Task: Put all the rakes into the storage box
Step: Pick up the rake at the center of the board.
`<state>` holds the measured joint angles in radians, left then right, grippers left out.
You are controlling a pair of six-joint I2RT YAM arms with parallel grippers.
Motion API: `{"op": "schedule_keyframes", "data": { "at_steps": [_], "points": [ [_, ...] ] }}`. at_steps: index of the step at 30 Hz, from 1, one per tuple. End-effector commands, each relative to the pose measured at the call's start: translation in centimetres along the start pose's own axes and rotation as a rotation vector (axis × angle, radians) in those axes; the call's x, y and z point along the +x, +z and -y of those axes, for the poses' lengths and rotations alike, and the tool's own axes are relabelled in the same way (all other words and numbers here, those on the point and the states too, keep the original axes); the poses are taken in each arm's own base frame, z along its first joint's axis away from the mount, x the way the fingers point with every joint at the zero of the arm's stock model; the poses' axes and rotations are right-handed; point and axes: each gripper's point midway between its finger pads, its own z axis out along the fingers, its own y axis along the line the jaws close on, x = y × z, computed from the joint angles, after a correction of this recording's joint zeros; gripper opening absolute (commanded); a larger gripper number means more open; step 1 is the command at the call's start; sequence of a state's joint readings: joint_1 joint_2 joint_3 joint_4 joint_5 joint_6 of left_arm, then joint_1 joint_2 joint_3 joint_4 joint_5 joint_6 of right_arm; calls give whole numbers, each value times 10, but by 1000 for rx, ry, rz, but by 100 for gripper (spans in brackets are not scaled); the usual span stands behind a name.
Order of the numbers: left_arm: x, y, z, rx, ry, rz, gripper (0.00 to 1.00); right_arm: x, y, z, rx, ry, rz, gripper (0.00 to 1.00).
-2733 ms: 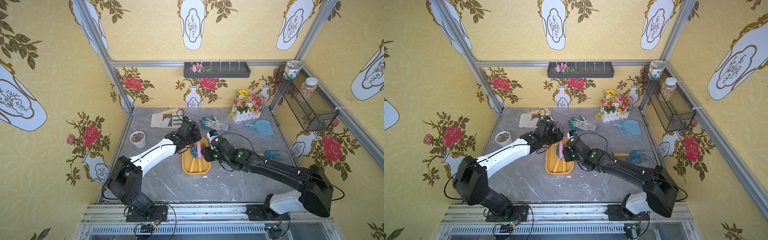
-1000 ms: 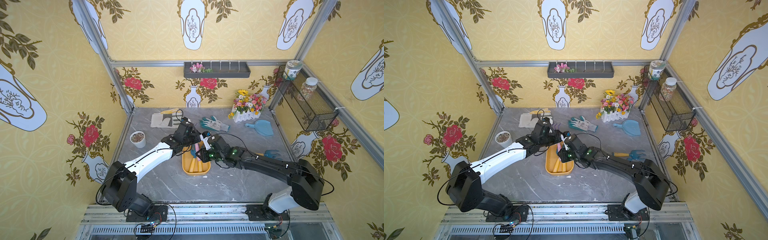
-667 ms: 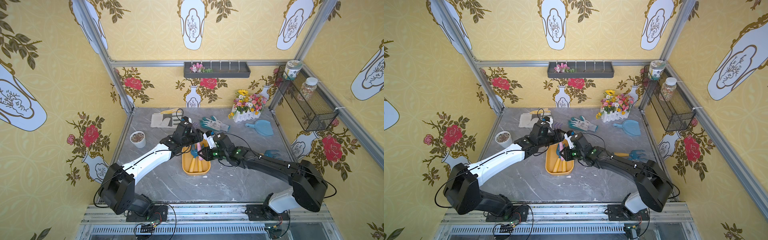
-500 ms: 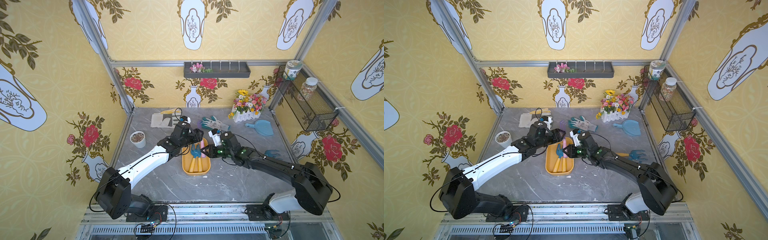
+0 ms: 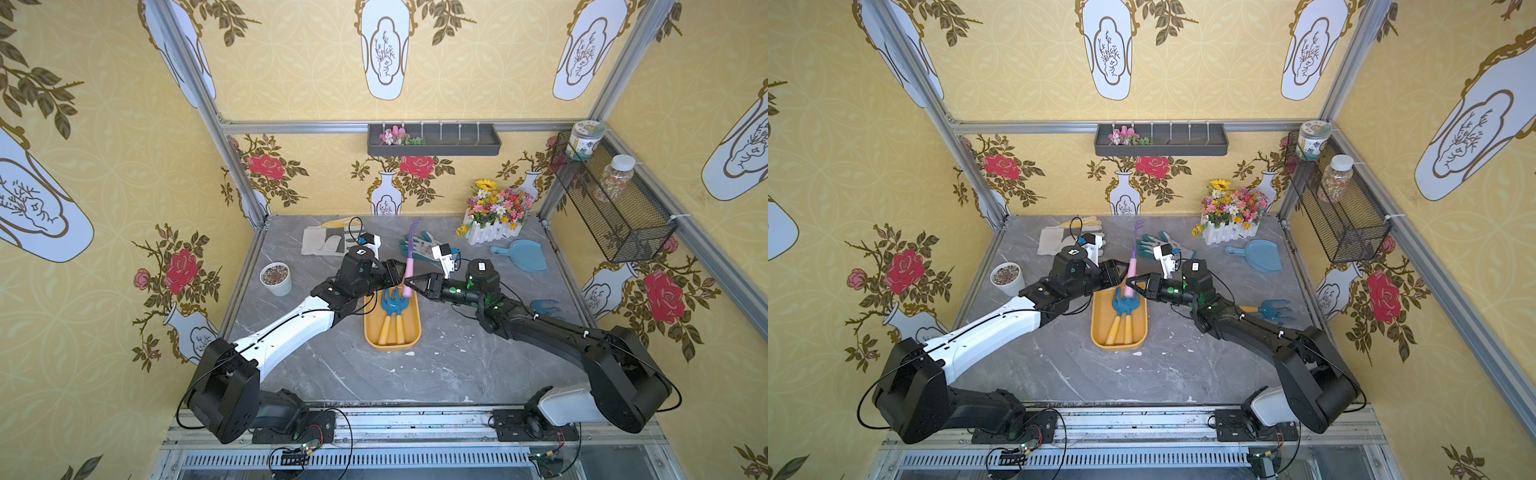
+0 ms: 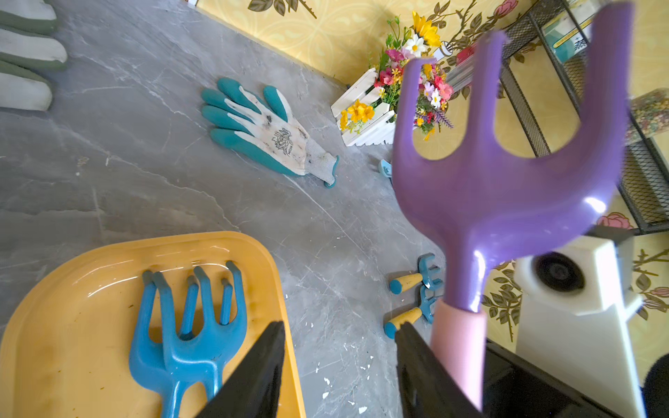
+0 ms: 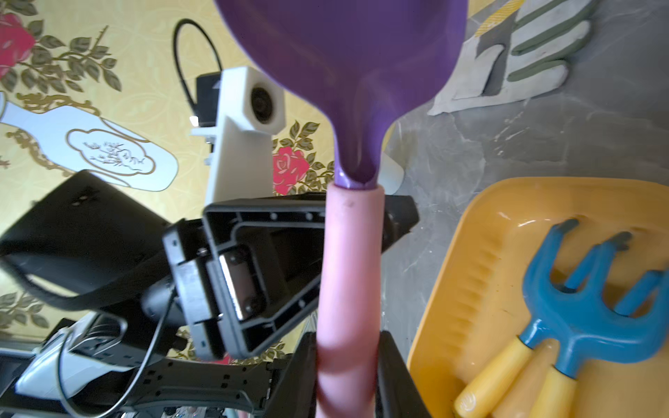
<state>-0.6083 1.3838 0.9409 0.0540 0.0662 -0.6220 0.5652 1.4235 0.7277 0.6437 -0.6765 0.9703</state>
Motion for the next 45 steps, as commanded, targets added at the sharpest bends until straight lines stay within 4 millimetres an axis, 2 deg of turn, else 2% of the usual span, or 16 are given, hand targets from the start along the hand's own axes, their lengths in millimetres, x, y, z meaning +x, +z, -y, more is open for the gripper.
{"op": "schedule_keyframes", "data": {
  "at_steps": [1,4,9,12,20,32,35,44,45],
  "points": [
    [-2,-5,26,170,-2,-13,53,-3,-1,-28,-127,-44,-3,3],
    [-5,-10,22,212,-22,-13,52,-4,-3,-27,-122,-43,1,3],
    [-9,-19,10,177,-8,-11,53,-3,-4,-23,-111,-37,-1,3],
    [-10,-23,10,175,9,-7,55,-3,-4,-23,-110,-35,-4,3],
    [-2,-26,28,292,17,-58,55,-5,0,-20,-107,-27,-9,3],
    [8,-20,36,385,-8,-106,51,1,6,-24,-131,-27,-50,3],
    [5,-15,40,396,-2,-113,46,5,8,-26,-141,-24,-70,3],
    [5,-6,31,342,-13,-130,0,8,7,-27,-143,-20,-85,3],
    [6,-5,29,331,-18,-129,0,8,7,-27,-142,-20,-86,4]
  ]
}}
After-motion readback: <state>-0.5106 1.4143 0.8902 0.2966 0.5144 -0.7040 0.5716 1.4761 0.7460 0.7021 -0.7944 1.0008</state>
